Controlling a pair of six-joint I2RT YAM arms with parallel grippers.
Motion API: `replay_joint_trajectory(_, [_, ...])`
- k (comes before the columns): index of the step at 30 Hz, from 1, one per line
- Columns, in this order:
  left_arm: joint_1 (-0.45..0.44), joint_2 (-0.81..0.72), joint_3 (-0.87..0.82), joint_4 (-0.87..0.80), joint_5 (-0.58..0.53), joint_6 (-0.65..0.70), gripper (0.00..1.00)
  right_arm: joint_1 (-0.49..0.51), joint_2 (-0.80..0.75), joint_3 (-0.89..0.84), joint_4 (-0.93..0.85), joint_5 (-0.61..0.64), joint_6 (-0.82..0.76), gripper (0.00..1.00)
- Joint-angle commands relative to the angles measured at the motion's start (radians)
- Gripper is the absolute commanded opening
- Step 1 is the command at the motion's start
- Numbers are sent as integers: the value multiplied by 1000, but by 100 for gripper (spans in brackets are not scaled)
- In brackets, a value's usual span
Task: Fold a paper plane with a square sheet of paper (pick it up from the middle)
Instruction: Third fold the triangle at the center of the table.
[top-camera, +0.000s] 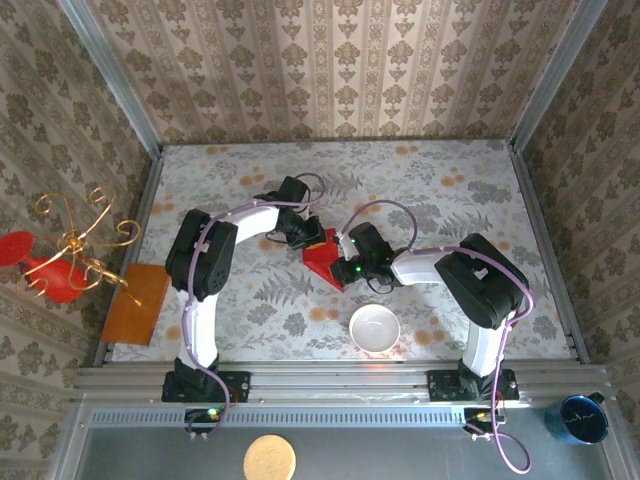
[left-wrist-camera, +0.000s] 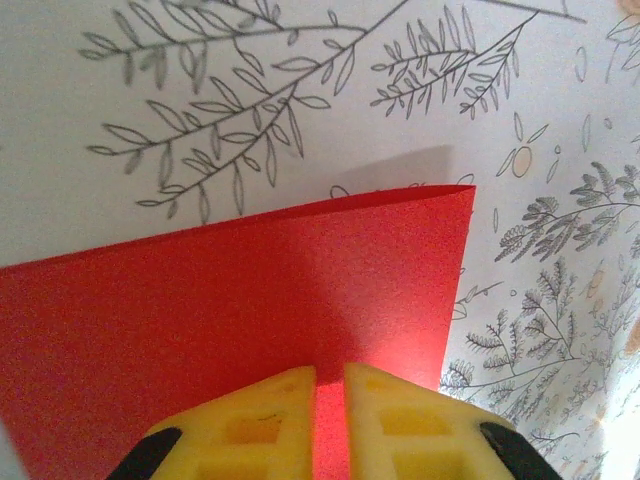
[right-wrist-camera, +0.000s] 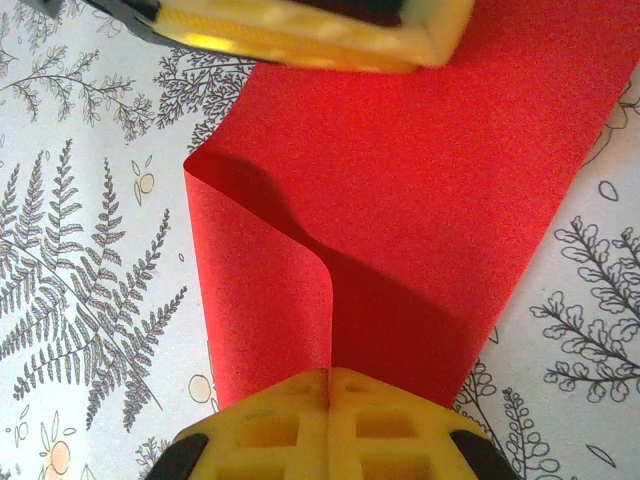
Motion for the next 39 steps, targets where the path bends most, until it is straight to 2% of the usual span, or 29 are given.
replay_joint_trajectory(1, [26, -51, -37, 30, -40, -8, 16, -3, 26, 11, -36, 26, 22, 0])
replay_joint_trajectory(12, [21, 33, -25, -36, -52, 19, 11, -10, 9, 39, -68, -9, 55, 0])
replay_joint_trajectory(19, [10, 70, 2, -92, -76, 47, 10, -10, -11, 41, -88, 28, 61, 0])
replay_joint_trajectory(39, [-4, 117, 36, -203, -167, 81, 8, -11, -50, 2, -23, 28, 60, 0])
